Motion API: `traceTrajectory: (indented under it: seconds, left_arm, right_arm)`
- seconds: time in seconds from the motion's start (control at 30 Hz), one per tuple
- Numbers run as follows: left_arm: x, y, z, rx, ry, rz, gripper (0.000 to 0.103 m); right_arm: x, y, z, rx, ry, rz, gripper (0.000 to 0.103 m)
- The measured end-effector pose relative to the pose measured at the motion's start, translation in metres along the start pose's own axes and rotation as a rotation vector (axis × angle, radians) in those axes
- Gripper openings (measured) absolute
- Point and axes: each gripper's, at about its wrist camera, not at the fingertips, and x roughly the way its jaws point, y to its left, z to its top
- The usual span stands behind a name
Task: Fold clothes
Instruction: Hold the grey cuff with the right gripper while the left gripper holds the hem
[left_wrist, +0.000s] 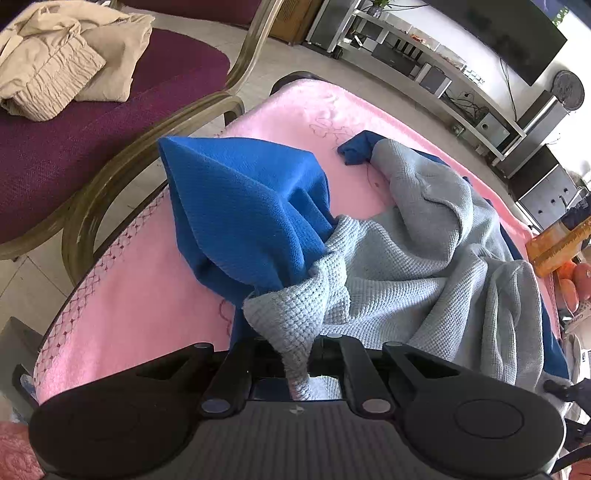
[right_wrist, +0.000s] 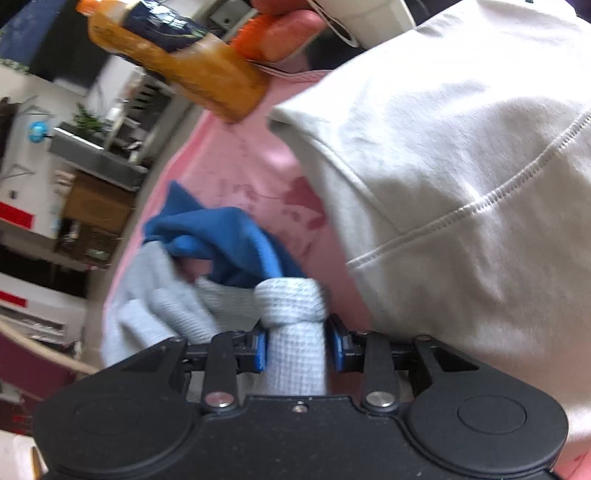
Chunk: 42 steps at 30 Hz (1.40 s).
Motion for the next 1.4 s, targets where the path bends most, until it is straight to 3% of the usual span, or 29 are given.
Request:
traceTrajectory:
  seconds: [0.13, 0.23, 0.33, 0.37, 0.47, 0.87, 0.97, 1.23, 1.33, 1.37, 1.4]
  left_arm:
    - [0.002, 0.002, 0.001, -0.008, 0.010, -0.003, 0.009]
    - [0.002, 0.004, 0.001, -0.016, 0.012, -0.008, 0.009]
    - [0.002, 0.002, 0.001, -0.010, 0.010, -0.004, 0.009]
    - [0.002, 0.001, 0.000, -0.007, 0.009, -0.003, 0.009]
    - [0.002, 0.000, 0.000, -0.001, 0.007, -0.001, 0.009]
    - [0.001, 0.001, 0.000, -0.004, 0.009, -0.004, 0.009]
    - [0.002, 0.003, 0.001, -0.009, 0.011, -0.008, 0.009]
    - [0.003, 0.004, 0.001, -0.007, 0.013, -0.010, 0.009]
    - [0.003, 0.005, 0.001, -0.011, 0.014, -0.011, 0.010]
    - [0.003, 0.005, 0.001, -0.012, 0.014, -0.012, 0.010]
    - [0.003, 0.005, 0.001, -0.013, 0.014, -0.012, 0.010]
  right_arm:
    - [0.000, 0.000, -0.002, 0.010, -0.005, 0.000, 0.025]
    - [-0.015, -0.010, -0.004, 0.098, 0.035, 0.131, 0.052]
    - [-0.035, -0.020, -0.006, 0.138, 0.024, 0.174, 0.054]
    - [-0.041, -0.023, -0.007, 0.134, 0.009, 0.164, 0.051]
    - [-0.054, -0.033, -0.006, 0.124, -0.035, 0.131, 0.027]
    - [-0.011, -0.010, -0.004, 0.051, 0.028, 0.041, 0.026]
    - [-0.005, -0.004, -0.005, 0.031, 0.028, 0.027, 0.033]
    - [-0.005, -0.008, -0.003, 0.111, -0.005, 0.101, 0.039]
    - [-0.003, -0.003, -0.004, 0.099, -0.046, 0.057, 0.033]
    - [-0.004, -0.002, -0.005, 0.094, -0.061, 0.029, 0.019]
    - [-0.005, -0.001, -0.007, 0.088, -0.071, 0.012, 0.013]
